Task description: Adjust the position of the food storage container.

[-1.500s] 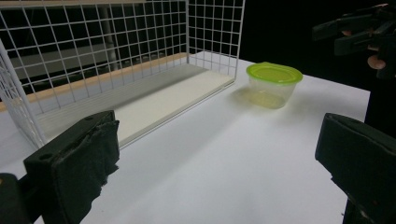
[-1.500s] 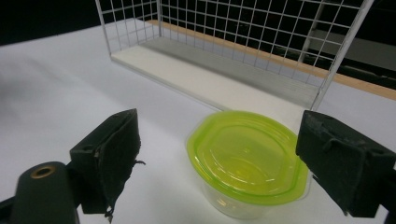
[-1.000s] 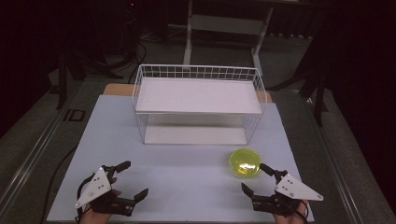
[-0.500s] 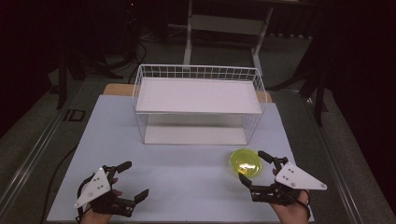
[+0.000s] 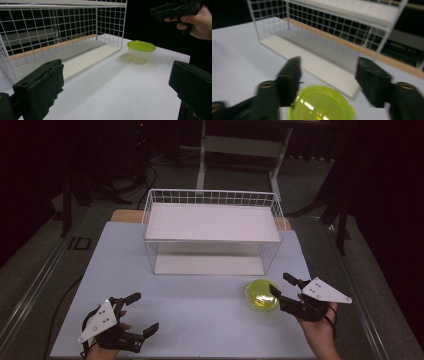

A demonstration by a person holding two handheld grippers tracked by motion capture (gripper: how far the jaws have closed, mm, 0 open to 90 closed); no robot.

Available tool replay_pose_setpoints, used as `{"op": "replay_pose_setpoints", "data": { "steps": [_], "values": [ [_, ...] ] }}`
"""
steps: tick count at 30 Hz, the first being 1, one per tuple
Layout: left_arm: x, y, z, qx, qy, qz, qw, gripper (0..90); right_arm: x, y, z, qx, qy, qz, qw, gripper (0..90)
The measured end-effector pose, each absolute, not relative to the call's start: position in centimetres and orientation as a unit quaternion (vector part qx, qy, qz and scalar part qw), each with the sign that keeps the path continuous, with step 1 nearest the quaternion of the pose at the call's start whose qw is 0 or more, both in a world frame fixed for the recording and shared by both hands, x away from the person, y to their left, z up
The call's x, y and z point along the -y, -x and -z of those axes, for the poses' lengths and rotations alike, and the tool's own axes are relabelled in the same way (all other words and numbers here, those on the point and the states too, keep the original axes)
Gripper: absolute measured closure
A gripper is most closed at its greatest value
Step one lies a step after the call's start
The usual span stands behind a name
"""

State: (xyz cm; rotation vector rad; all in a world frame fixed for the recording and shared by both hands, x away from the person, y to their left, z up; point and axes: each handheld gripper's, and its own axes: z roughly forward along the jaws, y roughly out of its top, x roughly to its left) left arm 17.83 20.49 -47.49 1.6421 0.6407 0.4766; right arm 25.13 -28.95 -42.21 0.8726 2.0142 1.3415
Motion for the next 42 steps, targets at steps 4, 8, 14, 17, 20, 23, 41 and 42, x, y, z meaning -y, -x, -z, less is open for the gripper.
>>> {"op": "replay_pose_setpoints", "data": {
  "steps": [4, 8, 14, 17, 20, 23, 41, 42],
  "values": [
    [-20.5, -17.8, 47.5, -0.278, -0.712, -0.207, 0.611, 0.4, 30.1, -26.2, 43.3, -0.749, -0.355, -0.475, 0.296, 56.5],
    [-20.5, -17.8, 47.5, -0.277, -0.713, -0.207, 0.61, 0.5, 31.3, -27.3, 44.3, -0.746, -0.388, -0.458, 0.289, 61.6],
    [-20.4, -17.8, 47.5, -0.277, -0.713, -0.207, 0.61, 0.4, 32.6, -28.2, 46.1, -0.76, -0.418, -0.402, 0.293, 80.1],
    [-20.4, -17.8, 47.5, -0.275, -0.714, -0.208, 0.609, 0.4, 33.2, -28.5, 47.0, -0.766, -0.434, -0.385, 0.277, 89.8],
    [-20.3, -17.7, 47.4, -0.273, -0.714, -0.21, 0.609, 0.4, 33.5, -28.7, 48.0, -0.769, -0.444, -0.377, 0.263, 89.9],
    [-20.3, -17.7, 47.4, -0.272, -0.714, -0.211, 0.61, 0.4, 33.7, -28.6, 49.2, -0.77, -0.457, -0.368, 0.248, 89.9],
    [-20.3, -17.6, 47.3, -0.271, -0.714, -0.213, 0.609, 0.4, 30.8, -28.6, 52.2, -0.803, -0.439, -0.355, 0.189, 90.0],
    [-20.3, -17.6, 47.3, -0.271, -0.714, -0.213, 0.61, 0.4, 30.7, -28.6, 52.2, -0.803, -0.439, -0.356, 0.188, 90.0]
  ]
}}
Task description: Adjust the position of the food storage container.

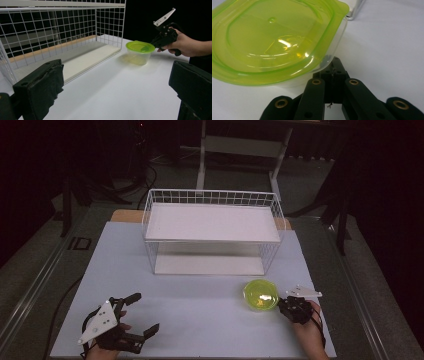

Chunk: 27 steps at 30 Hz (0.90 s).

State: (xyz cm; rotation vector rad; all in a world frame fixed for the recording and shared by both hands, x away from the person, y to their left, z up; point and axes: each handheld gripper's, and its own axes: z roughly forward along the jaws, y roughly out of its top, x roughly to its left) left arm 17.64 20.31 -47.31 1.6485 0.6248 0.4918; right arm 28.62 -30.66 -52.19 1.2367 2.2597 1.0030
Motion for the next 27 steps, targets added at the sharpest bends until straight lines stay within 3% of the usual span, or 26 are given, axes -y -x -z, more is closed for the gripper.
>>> {"op": "replay_pose_setpoints", "data": {
  "steps": [22, 27],
  "values": [
    [-20.3, -17.6, 47.3, -0.27, -0.715, -0.213, 0.609, 0.4, 26.0, -28.6, 51.9, -0.825, -0.403, -0.371, 0.14, 90.0],
    [-20.3, -17.6, 47.3, -0.269, -0.716, -0.214, 0.608, 0.5, 25.9, -28.7, 52.0, -0.828, -0.405, -0.359, 0.148, 90.0]
  ]
}}
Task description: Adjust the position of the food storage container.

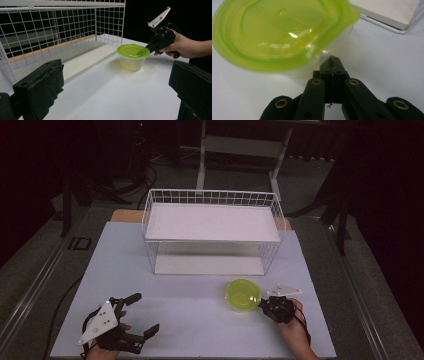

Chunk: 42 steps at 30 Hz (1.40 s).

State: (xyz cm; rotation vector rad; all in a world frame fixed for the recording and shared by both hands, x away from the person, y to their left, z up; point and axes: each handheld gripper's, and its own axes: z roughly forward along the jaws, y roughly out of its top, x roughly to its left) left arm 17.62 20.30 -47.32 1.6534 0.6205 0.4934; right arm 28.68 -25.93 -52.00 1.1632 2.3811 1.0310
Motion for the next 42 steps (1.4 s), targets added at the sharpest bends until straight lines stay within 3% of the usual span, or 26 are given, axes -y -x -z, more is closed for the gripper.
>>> {"op": "replay_pose_setpoints", "data": {
  "steps": [10, 31, 42],
  "values": [
    [-20.3, -17.6, 47.2, -0.268, -0.715, -0.216, 0.609, 0.5, 26.3, -29.4, 52.2, -0.828, -0.41, -0.349, 0.152, 90.0],
    [-20.2, -17.6, 47.2, -0.268, -0.715, -0.215, 0.609, 0.5, 21.0, -29.0, 52.4, -0.85, -0.365, -0.359, 0.127, 89.9],
    [-20.2, -17.6, 47.3, -0.267, -0.717, -0.216, 0.607, 0.5, 21.8, -29.6, 52.3, -0.839, -0.385, -0.365, 0.124, 89.9]
  ]
}}
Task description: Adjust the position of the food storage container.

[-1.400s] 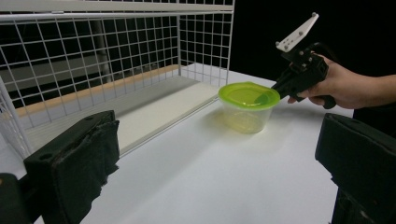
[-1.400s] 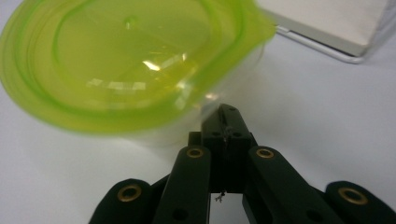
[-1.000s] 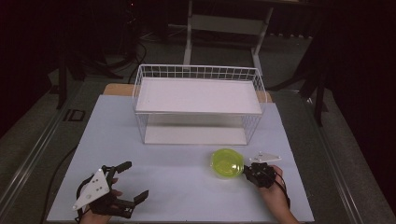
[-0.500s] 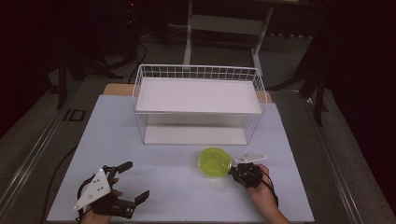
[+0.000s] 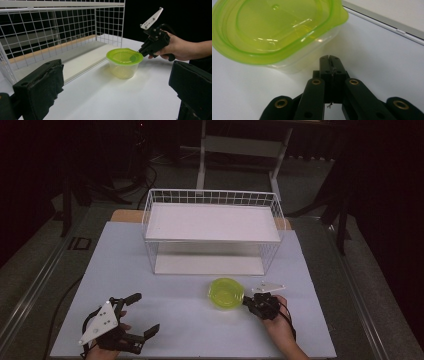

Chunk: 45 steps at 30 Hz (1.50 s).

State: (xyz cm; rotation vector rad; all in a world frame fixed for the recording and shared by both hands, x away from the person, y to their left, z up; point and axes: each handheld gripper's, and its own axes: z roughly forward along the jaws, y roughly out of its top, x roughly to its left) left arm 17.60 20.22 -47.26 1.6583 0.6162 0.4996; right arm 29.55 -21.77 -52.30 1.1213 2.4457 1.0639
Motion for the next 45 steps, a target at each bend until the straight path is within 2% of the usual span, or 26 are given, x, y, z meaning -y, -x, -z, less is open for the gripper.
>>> {"op": "replay_pose_setpoints", "data": {
  "steps": [28, 32, 37, 45],
  "values": [
    [-20.3, -17.5, 47.3, -0.264, -0.719, -0.216, 0.605, 0.4, 16.0, -30.8, 52.8, -0.859, -0.348, -0.36, 0.108, 89.9],
    [-20.3, -17.6, 47.3, -0.265, -0.719, -0.214, 0.606, 0.4, 16.4, -30.6, 52.7, -0.859, -0.347, -0.358, 0.112, 87.0],
    [-20.2, -17.6, 47.3, -0.264, -0.721, -0.212, 0.605, 0.4, 18.2, -29.8, 52.2, -0.855, -0.343, -0.371, 0.115, 73.9],
    [-19.8, -17.6, 47.3, -0.254, -0.716, -0.196, 0.62, 0.5, 20.0, -26.8, 50.3, -0.848, -0.313, -0.408, 0.125, 33.6]
  ]
}}
